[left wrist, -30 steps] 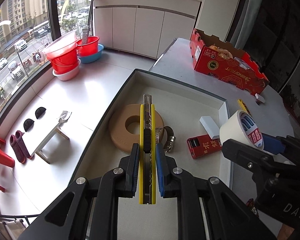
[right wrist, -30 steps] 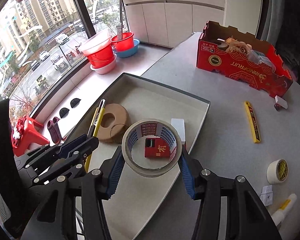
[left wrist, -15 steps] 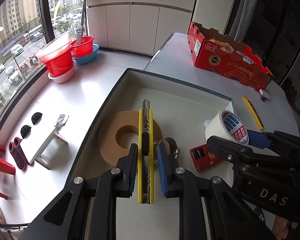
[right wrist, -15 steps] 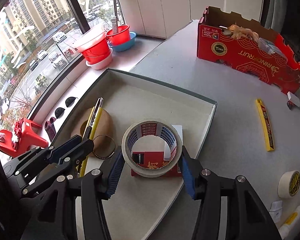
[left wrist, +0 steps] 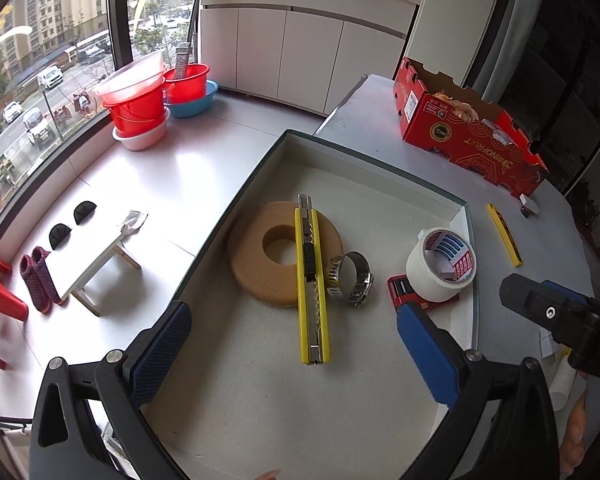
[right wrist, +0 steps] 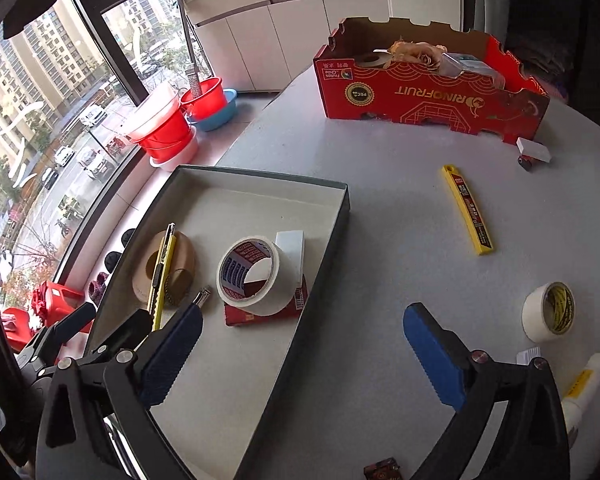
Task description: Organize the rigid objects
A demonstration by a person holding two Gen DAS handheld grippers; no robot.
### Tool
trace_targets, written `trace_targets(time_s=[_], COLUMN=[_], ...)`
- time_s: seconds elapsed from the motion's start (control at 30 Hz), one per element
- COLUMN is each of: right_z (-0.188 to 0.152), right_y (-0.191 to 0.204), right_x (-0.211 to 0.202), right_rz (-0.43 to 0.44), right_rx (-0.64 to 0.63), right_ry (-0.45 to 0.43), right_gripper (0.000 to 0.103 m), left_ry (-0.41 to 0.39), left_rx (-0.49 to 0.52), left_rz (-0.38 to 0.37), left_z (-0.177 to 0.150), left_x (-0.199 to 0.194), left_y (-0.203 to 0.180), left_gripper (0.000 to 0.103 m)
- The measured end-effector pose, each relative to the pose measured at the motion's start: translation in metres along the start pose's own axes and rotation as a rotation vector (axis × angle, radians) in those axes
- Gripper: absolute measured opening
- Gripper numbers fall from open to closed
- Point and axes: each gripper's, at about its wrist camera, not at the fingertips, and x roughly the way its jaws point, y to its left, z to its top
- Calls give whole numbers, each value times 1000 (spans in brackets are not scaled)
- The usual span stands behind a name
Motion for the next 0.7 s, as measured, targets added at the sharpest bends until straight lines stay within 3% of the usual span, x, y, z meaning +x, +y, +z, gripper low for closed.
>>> trace_targets(time_s=[0.43,0.7], right_z=[-75,-138], right_y=[-20,-80], right_x=[-37,-81], right_rz=[-36,-130], right_rx=[34,164], right_ry=[33,-13], right_gripper=[101,101], left_ry=[55,64], left_rx=[134,236], left_rz=[1,-37], left_z=[-52,-75], left_x=[-23,-42], left_y=[-40,-85], left_gripper=[103,103])
